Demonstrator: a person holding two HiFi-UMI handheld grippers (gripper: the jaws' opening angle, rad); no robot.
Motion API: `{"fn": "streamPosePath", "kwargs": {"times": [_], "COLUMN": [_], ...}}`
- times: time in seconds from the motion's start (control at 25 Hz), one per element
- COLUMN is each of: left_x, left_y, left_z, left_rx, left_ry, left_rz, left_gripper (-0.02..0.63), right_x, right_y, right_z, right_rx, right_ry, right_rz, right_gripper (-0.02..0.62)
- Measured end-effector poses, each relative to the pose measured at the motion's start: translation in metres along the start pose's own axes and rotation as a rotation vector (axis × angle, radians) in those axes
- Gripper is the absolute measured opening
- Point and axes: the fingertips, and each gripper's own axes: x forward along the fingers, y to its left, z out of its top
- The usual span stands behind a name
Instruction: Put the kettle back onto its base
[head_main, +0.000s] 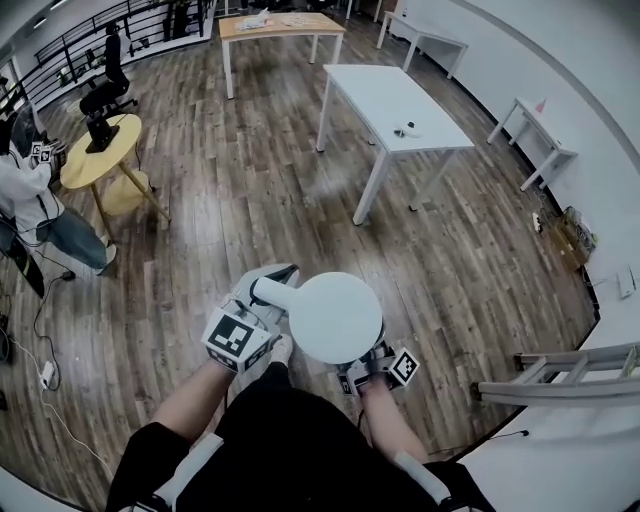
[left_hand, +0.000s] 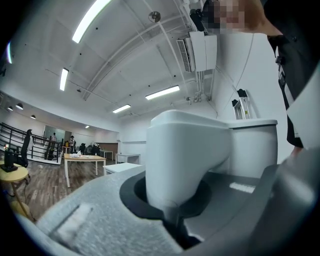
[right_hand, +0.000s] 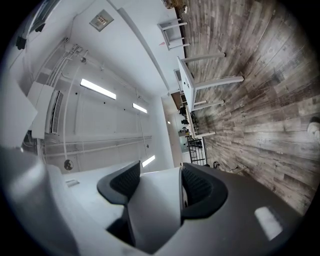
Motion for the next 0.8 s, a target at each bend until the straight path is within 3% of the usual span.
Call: {"fn": "streamPosePath", "kwargs": {"times": [0.48,0.8], "left_x": [0.082,0.132], "left_y": [0.061,0.104], "left_z": [-0.013,0.000], "left_rx": [-0.025,-0.007], "left_ry": [-0.017,-0.046], "left_rz": [-0.082,-0.134], "left_gripper": [0.002,0.002], "right_x": [0.066,0.123], "right_y": [-0.020,-0.021], "right_z": [0.055,0.083], "right_rx": [-0.034,-0.058], "right_ry": [-0.078,-0.132], "right_rz": [-0.009,0.032], "right_gripper": [0.267,0.267]}}
